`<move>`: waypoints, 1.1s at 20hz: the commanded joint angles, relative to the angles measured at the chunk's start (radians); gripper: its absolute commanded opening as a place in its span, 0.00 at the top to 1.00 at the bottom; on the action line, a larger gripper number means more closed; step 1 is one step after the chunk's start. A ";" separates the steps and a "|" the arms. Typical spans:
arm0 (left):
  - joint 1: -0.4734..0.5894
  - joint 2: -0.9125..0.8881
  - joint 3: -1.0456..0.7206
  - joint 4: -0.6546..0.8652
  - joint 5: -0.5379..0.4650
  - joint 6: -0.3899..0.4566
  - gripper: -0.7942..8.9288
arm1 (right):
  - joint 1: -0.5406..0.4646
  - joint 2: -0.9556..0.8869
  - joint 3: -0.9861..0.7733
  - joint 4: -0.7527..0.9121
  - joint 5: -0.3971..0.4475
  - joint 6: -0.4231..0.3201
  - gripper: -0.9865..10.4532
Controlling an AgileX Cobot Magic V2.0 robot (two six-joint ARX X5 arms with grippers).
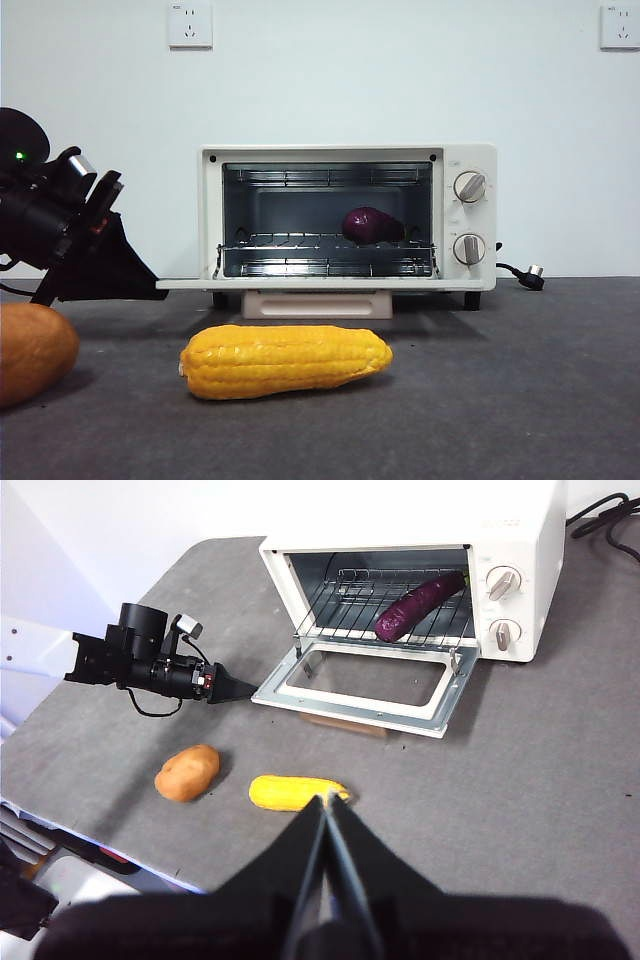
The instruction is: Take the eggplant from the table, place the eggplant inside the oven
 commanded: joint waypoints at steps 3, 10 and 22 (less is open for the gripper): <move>-0.010 0.008 -0.005 0.076 0.065 -0.060 0.93 | 0.001 -0.005 0.000 -0.024 0.005 0.010 0.92; -0.010 0.008 -0.005 0.189 0.096 -0.161 0.93 | 0.001 -0.005 0.000 -0.024 0.007 0.010 0.92; -0.010 0.008 -0.001 0.415 0.088 -0.317 0.93 | 0.001 -0.005 0.000 -0.024 0.007 0.010 0.92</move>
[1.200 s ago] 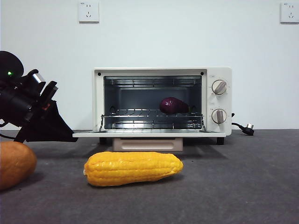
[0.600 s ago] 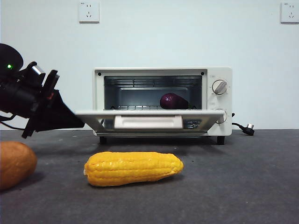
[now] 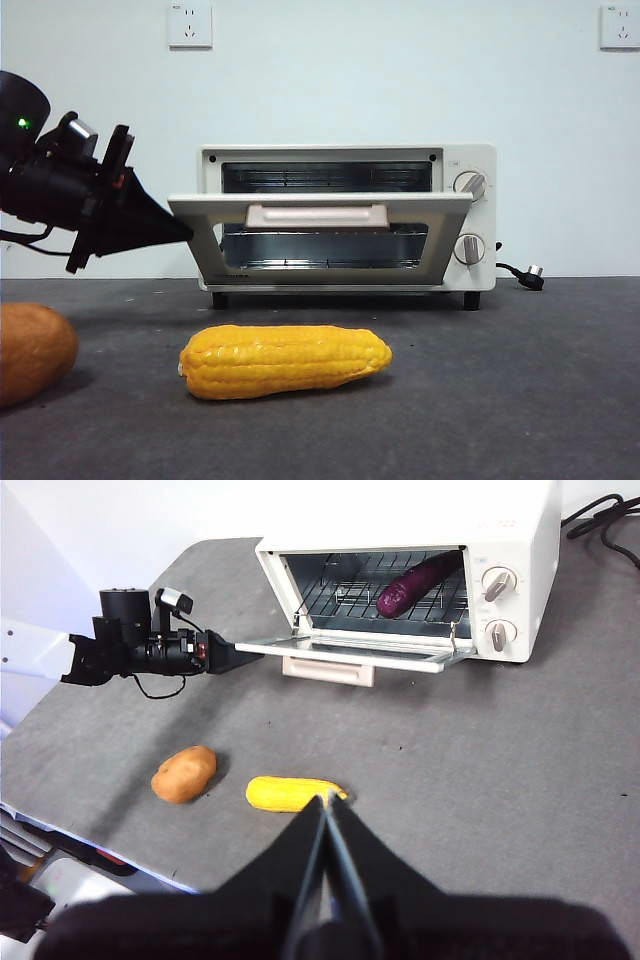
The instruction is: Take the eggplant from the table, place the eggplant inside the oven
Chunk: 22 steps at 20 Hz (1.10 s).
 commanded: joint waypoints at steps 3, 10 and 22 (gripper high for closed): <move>-0.008 0.008 0.016 0.062 -0.017 -0.056 0.93 | 0.001 -0.005 0.000 -0.024 0.000 0.010 0.92; -0.014 0.008 0.080 0.062 -0.086 -0.051 0.93 | 0.001 -0.005 0.000 -0.024 0.000 0.010 0.92; -0.035 0.008 0.174 0.061 -0.180 -0.033 0.93 | 0.001 -0.005 0.000 -0.024 0.000 0.010 0.92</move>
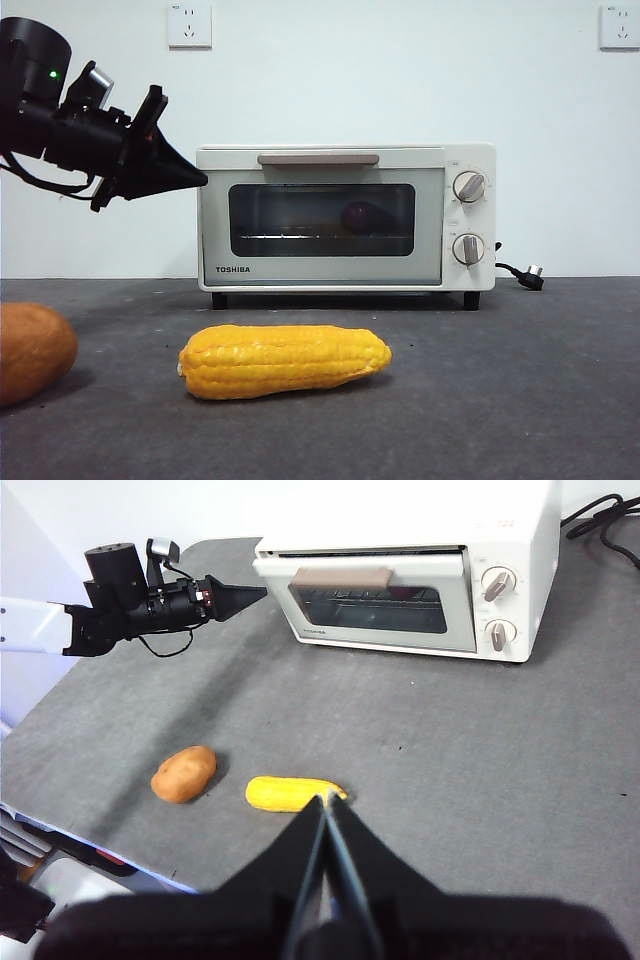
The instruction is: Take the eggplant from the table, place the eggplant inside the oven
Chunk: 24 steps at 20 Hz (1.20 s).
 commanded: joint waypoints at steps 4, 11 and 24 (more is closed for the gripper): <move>-0.004 0.008 0.027 -0.016 0.005 0.013 0.93 | 0.001 -0.005 0.000 -0.024 0.000 0.010 0.92; -0.005 0.006 0.033 -0.065 0.039 0.013 0.93 | 0.001 -0.005 0.000 -0.024 0.000 0.010 0.92; -0.012 -0.156 0.033 -0.293 -0.006 0.141 0.92 | 0.001 -0.005 0.000 -0.024 0.000 0.009 0.92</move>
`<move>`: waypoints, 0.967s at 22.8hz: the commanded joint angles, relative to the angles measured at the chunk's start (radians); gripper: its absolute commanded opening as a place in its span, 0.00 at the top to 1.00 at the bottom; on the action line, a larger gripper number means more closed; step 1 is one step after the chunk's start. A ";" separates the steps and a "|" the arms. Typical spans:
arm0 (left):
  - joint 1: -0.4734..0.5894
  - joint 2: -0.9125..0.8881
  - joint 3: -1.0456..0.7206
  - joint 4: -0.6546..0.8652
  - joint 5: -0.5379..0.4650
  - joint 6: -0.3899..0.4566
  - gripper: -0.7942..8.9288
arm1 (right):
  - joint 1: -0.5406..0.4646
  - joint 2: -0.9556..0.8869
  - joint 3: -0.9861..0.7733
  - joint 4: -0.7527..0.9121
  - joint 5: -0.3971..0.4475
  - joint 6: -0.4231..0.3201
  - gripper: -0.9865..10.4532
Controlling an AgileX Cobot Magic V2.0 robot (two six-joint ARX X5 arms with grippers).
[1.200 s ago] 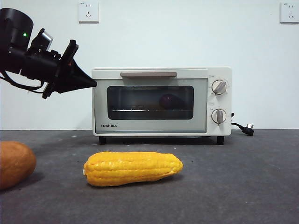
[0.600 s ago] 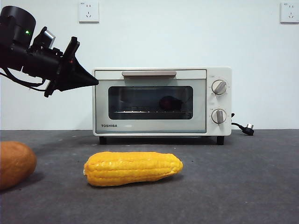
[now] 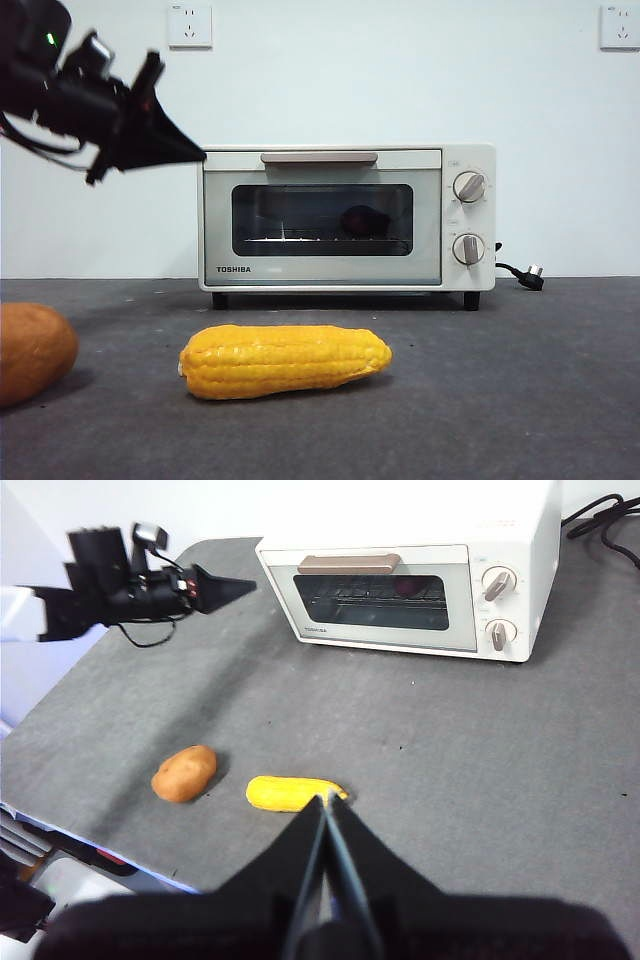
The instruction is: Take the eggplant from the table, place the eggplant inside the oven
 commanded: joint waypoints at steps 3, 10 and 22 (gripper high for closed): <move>-0.013 -0.103 0.000 -0.166 -0.073 0.135 0.92 | 0.001 -0.005 0.000 -0.024 0.000 0.005 0.92; -0.051 -0.275 0.000 -0.409 -0.210 0.217 0.92 | 0.001 -0.005 0.000 -0.024 0.000 -0.002 0.92; -0.159 -0.557 0.000 -0.634 -0.373 0.216 0.92 | 0.001 -0.005 0.000 -0.024 0.000 -0.020 0.92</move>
